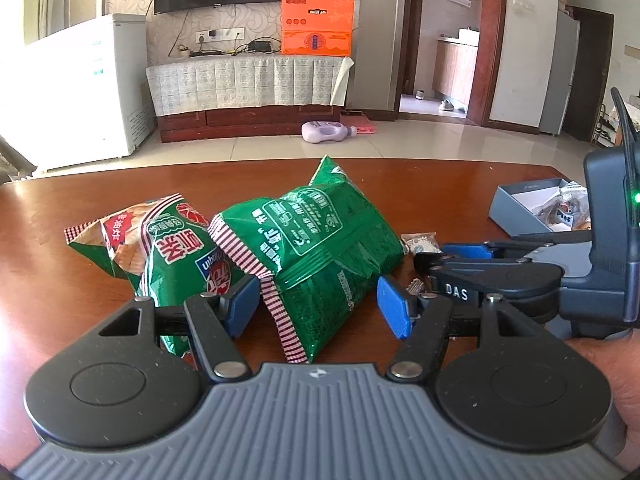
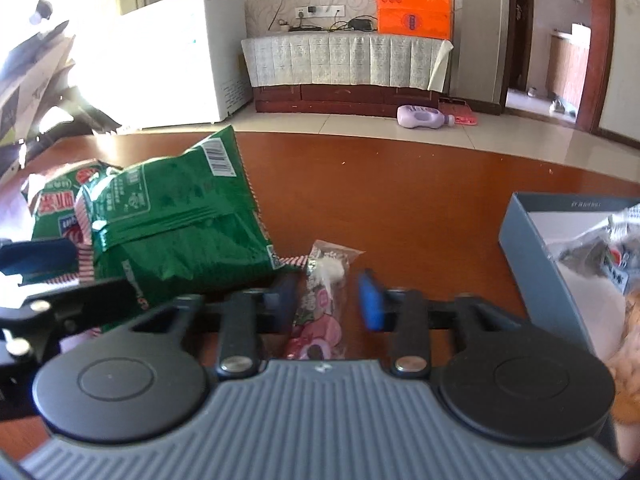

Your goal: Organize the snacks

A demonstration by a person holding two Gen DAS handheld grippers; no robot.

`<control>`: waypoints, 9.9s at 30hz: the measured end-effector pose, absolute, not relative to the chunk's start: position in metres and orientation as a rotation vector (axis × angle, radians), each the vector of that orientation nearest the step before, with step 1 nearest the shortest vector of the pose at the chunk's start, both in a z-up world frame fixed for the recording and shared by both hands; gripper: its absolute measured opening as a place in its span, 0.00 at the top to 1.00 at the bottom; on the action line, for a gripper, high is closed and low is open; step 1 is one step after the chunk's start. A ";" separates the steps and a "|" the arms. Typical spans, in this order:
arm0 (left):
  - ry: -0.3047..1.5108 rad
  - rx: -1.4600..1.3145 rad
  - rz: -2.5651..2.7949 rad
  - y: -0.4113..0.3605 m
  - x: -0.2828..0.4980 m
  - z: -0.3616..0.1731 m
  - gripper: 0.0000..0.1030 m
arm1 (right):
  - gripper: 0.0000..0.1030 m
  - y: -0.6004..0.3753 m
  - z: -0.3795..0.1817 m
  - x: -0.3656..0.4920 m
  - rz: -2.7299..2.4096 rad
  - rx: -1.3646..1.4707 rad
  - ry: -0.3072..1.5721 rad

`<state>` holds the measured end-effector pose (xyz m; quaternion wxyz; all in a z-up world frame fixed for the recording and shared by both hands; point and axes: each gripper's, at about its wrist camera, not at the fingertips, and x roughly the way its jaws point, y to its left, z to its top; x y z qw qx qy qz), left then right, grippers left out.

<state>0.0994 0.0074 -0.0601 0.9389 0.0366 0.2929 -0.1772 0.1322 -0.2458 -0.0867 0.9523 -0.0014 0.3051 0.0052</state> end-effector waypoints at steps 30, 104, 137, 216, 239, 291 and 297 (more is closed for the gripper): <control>0.672 0.104 -0.429 -0.079 0.112 -0.102 0.65 | 0.79 -0.267 -0.069 0.025 0.026 -0.064 0.728; 0.555 0.096 -0.536 -0.182 0.027 -0.028 0.78 | 0.79 -0.345 -0.014 -0.078 -0.027 0.037 0.508; 0.559 0.070 -0.629 -0.236 0.036 -0.035 0.78 | 0.79 -0.374 -0.011 -0.094 -0.098 0.061 0.526; 0.532 0.089 -0.680 -0.218 0.053 -0.036 0.32 | 0.75 -0.402 -0.040 -0.044 -0.260 0.170 0.559; 0.490 0.012 -0.484 -0.116 0.064 -0.010 0.26 | 0.34 -0.356 -0.014 -0.044 -0.137 0.191 0.338; 0.655 -0.191 -0.163 0.110 0.179 -0.085 0.49 | 0.48 -0.214 -0.056 0.153 0.350 0.318 0.642; 0.586 -0.144 -0.177 0.107 0.161 -0.068 0.51 | 0.51 -0.236 -0.033 0.111 0.262 0.237 0.569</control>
